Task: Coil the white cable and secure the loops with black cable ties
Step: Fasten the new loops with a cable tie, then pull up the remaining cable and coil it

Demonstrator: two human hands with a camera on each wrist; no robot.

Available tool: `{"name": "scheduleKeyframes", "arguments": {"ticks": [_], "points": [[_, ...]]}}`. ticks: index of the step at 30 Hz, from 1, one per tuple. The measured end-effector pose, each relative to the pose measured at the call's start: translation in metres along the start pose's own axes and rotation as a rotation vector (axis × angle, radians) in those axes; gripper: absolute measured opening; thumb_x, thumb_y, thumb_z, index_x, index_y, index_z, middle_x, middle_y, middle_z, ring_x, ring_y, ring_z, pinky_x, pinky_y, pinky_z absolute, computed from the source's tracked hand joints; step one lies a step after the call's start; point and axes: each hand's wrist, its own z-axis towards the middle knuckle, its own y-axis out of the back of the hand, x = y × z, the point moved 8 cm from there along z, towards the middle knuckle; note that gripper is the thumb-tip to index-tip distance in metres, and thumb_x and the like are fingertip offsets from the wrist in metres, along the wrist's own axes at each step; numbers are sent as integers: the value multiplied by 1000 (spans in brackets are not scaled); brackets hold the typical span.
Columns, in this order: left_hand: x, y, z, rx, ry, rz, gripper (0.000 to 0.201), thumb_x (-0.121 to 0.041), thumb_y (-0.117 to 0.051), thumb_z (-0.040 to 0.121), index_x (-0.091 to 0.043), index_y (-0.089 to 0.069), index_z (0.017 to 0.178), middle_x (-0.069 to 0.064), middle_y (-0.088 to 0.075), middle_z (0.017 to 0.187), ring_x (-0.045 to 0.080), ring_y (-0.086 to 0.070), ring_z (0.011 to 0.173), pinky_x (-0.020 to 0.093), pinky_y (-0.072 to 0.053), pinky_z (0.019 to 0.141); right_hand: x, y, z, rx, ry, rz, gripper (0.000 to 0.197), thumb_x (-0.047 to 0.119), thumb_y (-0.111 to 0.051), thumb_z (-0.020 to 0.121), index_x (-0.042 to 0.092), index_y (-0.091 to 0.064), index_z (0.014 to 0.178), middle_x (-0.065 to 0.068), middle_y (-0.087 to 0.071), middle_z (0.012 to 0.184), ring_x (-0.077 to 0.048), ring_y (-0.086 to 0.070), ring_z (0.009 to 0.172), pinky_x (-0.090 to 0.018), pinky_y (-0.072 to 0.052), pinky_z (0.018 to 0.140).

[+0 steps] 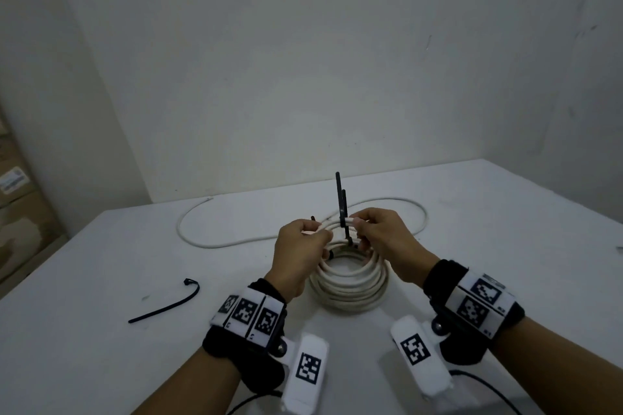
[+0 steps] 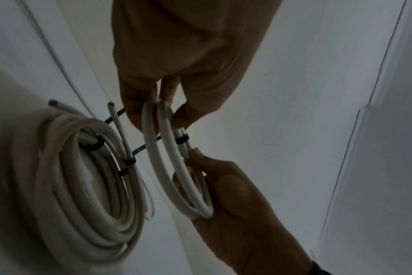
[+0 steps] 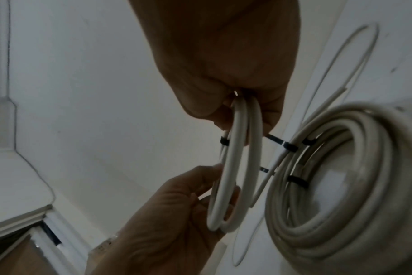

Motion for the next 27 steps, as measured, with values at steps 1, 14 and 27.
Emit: {"name": "scheduleKeyframes", "arguments": {"ticks": [1, 14, 27], "points": [[0, 0, 4, 3, -16, 75, 17, -9, -67, 82, -4, -66, 98, 11, -65, 78, 18, -60, 56, 19, -41, 45, -5, 3, 3, 0, -21, -9, 13, 12, -54, 95, 4, -63, 91, -5, -53, 65, -13, -51, 49, -18, -40, 44], [0, -15, 26, 46, -168, 807, 16, -13, -68, 72, -23, -55, 73, -1, -51, 74, 21, -54, 64, 36, -54, 64, -23, -7, 25, 187, -35, -809, 26, 17, -57, 91, 1, -68, 108, -16, -68, 105, -28, -63, 96, -30, -52, 77], [-24, 4, 38, -88, -230, 779, 33, -46, -64, 85, -16, -67, 98, 1, -63, 103, 21, -60, 102, 26, -40, 73, -8, 36, 37, 71, -41, -754, 22, 33, -60, 89, 17, -65, 104, -4, -63, 97, -24, -65, 75, -32, -57, 56]]}}
